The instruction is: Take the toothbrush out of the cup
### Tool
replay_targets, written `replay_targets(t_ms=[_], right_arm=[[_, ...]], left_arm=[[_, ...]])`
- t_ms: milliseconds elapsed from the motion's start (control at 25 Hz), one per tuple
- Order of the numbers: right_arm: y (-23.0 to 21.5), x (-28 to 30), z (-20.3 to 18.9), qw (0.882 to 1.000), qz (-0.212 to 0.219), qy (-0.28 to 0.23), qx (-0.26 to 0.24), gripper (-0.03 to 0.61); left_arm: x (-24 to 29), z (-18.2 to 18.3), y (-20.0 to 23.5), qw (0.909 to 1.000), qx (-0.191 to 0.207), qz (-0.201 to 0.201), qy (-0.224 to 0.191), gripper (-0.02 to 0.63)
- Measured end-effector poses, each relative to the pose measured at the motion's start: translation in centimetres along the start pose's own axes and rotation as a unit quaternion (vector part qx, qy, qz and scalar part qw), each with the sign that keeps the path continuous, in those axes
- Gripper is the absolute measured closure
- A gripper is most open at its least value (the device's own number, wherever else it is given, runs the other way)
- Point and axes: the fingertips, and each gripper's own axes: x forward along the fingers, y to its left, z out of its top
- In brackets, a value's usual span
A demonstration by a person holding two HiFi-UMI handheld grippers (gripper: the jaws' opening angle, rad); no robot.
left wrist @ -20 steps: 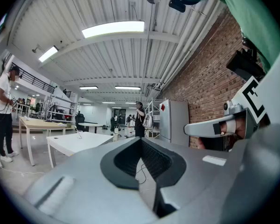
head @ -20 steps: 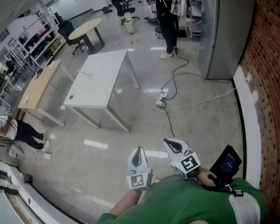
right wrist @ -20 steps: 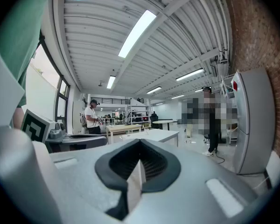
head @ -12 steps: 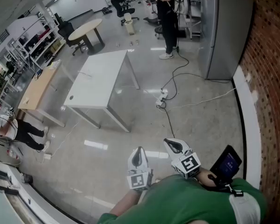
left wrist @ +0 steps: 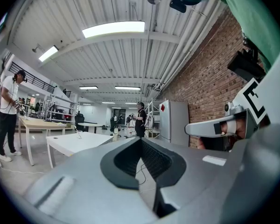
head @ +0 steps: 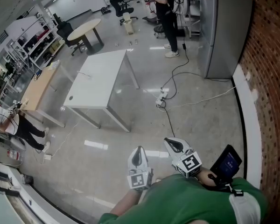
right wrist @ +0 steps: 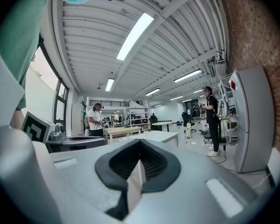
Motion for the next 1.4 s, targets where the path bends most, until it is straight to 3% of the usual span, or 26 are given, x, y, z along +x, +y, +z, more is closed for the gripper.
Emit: replay_targets(t_ms=[880,1400], right_arm=[[4.6,2.8,0.0,0.999,-0.038,-0.001,-0.010,0.575],[3.4,4.6,0.8,0.999,-0.049,-0.006,-0.016,0.575]], left_arm=[[-1.7,0.7,4.3,0.9991,-0.012,-0.038,-0.018,0.607],[0.5,1.0,4.9,0.9982,-0.017,-0.053,-0.022,0.607]])
